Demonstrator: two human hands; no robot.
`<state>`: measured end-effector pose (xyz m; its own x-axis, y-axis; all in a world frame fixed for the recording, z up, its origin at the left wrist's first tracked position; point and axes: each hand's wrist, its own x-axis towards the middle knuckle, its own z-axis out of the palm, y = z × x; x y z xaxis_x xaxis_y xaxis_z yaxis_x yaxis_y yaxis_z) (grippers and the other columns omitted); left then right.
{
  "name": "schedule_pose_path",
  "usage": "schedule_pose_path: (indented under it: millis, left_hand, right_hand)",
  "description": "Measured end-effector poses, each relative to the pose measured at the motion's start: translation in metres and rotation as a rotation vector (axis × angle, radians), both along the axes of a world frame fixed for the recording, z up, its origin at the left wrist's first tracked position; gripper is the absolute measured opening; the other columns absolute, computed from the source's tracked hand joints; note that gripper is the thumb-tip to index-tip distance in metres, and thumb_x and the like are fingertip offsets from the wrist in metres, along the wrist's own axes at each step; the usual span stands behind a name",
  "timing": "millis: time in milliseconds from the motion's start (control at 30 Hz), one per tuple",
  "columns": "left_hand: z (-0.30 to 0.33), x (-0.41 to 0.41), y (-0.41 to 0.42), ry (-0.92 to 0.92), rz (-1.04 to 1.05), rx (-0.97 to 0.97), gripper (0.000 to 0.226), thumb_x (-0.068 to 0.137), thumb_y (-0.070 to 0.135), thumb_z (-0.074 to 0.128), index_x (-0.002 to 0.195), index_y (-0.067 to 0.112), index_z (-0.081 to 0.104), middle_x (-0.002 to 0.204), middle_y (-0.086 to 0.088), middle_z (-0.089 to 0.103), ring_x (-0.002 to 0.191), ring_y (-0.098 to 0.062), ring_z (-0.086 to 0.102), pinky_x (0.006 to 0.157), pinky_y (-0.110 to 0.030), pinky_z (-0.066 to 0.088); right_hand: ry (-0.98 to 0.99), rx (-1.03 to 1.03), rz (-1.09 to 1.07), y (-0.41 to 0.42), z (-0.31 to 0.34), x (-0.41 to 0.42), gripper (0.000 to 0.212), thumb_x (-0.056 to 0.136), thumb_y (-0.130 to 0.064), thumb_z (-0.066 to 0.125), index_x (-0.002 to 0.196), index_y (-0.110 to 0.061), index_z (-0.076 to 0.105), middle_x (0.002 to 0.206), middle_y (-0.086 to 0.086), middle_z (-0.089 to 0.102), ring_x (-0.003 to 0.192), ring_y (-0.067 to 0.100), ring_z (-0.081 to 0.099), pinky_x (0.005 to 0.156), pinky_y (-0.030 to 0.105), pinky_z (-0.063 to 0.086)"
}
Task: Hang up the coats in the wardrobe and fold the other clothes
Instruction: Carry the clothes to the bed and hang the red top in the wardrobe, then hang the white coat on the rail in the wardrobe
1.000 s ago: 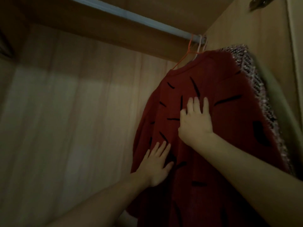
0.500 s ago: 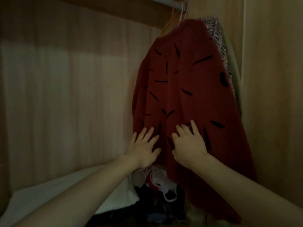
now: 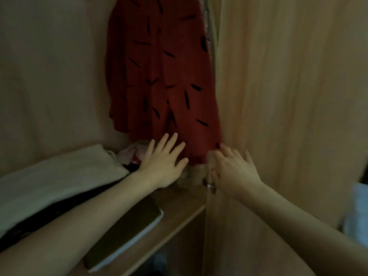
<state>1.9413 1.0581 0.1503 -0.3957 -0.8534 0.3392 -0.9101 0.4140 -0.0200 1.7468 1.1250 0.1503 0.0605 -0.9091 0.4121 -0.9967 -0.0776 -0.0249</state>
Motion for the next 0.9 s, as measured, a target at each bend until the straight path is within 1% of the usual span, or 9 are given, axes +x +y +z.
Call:
schedule_pose_path:
  millis: [100,233,333,567,667,800,900]
  left_hand:
    - [-0.004,-0.044,0.027,0.031,-0.114,-0.021,0.061,0.1,0.057,0.021,0.155,0.035,0.008,0.162,0.008,-0.016,0.148,-0.014,-0.015,0.12,-0.043,-0.006]
    - [-0.02,-0.113,0.063,0.052,-0.265,-0.027,0.064,0.099,0.058,0.019,0.155,0.033,0.004,0.161,0.007,-0.02,0.148,-0.013,-0.017,0.121,-0.044,-0.006]
    - [-0.035,-0.169,0.094,0.047,-0.375,-0.006,0.065,0.099,0.059,0.018,0.156,0.031,0.003,0.161,0.007,-0.019,0.148,-0.012,-0.017,0.121,-0.045,-0.005]
    - [-0.068,-0.296,0.192,0.009,-0.68,0.074,0.065,0.1,0.056,0.021,0.156,0.03,0.001,0.162,0.008,-0.018,0.148,-0.012,-0.018,0.121,-0.044,-0.005]
    - [-0.086,-0.34,0.236,-0.034,-0.766,0.088,0.066,0.1,0.057,0.019,0.156,0.03,-0.002,0.161,0.007,-0.02,0.147,-0.013,-0.02,0.121,-0.044,-0.005]
    - [-0.102,-0.401,0.296,-0.054,-0.871,0.107,0.066,0.1,0.057,0.021,0.156,0.028,-0.001,0.161,0.006,-0.018,0.148,-0.013,-0.018,0.121,-0.044,-0.004]
    - [-0.112,-0.441,0.34,-0.065,-0.95,0.113,0.067,0.1,0.056,0.023,0.156,0.026,0.002,0.162,0.005,-0.016,0.148,-0.013,-0.015,0.119,-0.043,-0.005]
  right_hand:
    - [0.019,-0.01,-0.106,0.044,-0.008,-0.042,0.055,0.096,-0.041,0.039,0.146,-0.021,0.032,0.159,0.005,0.022,0.144,0.024,0.022,0.117,0.054,0.013]
    - [0.024,0.001,-0.246,0.101,-0.026,-0.097,0.063,0.098,-0.046,0.034,0.153,-0.021,0.017,0.162,0.004,0.008,0.149,0.025,0.007,0.118,0.053,0.007]
    - [0.012,0.014,-0.366,0.144,-0.038,-0.138,0.067,0.098,-0.049,0.032,0.155,-0.021,0.01,0.163,0.002,0.003,0.149,0.025,0.001,0.118,0.052,0.004]
    - [-0.064,0.093,-0.617,0.276,-0.07,-0.224,0.068,0.099,-0.047,0.033,0.155,-0.019,0.006,0.163,0.002,-0.002,0.149,0.024,-0.003,0.118,0.052,0.002]
    - [-0.084,0.13,-0.712,0.335,-0.085,-0.254,0.069,0.1,-0.048,0.031,0.155,-0.018,0.004,0.163,0.003,-0.003,0.149,0.025,-0.004,0.119,0.052,0.002]
    - [-0.088,0.159,-0.853,0.419,-0.104,-0.303,0.068,0.099,-0.049,0.032,0.154,-0.017,0.008,0.163,0.005,0.0,0.149,0.026,0.001,0.118,0.052,0.006]
    - [-0.107,0.16,-0.952,0.484,-0.121,-0.337,0.067,0.098,-0.048,0.037,0.154,-0.018,0.014,0.162,0.005,0.007,0.149,0.026,0.007,0.117,0.052,0.009]
